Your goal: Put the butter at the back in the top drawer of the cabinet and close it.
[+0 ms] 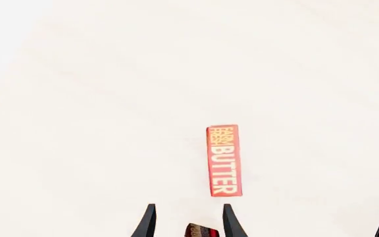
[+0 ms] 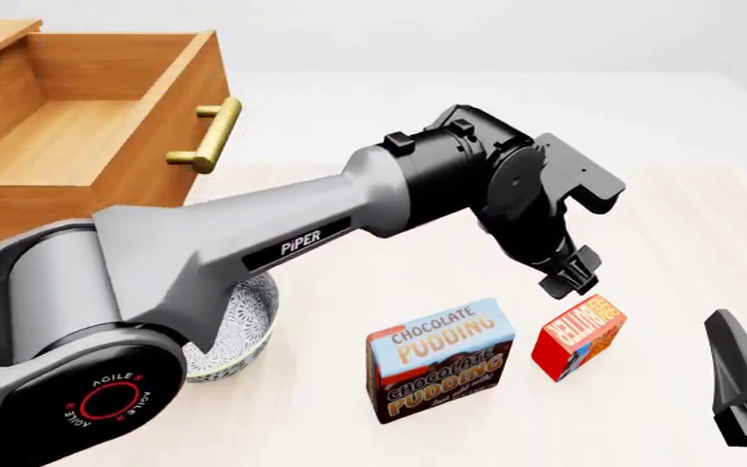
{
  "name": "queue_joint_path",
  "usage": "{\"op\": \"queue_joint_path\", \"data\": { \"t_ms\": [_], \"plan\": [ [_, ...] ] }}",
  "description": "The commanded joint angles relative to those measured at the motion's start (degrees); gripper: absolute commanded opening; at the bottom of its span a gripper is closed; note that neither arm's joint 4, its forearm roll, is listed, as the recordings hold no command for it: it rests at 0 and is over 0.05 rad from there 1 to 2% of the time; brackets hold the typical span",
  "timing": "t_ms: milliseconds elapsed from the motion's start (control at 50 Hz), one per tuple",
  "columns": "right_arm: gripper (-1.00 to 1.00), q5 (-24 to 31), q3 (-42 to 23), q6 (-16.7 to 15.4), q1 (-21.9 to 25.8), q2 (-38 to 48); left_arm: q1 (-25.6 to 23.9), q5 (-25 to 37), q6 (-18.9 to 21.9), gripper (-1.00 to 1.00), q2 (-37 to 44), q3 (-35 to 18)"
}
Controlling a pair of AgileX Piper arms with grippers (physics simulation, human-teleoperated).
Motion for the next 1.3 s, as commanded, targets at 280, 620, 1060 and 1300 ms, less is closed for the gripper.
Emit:
{"op": "queue_joint_path", "data": {
  "t_ms": [280,620,1060,1300],
  "plan": [
    [1.00,0.00,0.00,0.00,0.00,0.00,-1.12,2.39,-0.65,1.00,4.71,-5.90],
    [1.00,0.00,0.00,0.00,0.00,0.00,-1.12,2.39,-0.65,1.00,4.71,-5.90],
    [1.00,0.00,0.00,0.00,0.00,0.00,-5.26,10.93,-2.67,1.00,17.51,-25.16],
    [1.00,0.00,0.00,0.00,0.00,0.00,-5.26,10.93,-2.67,1.00,17.51,-25.16]
  ]
}}
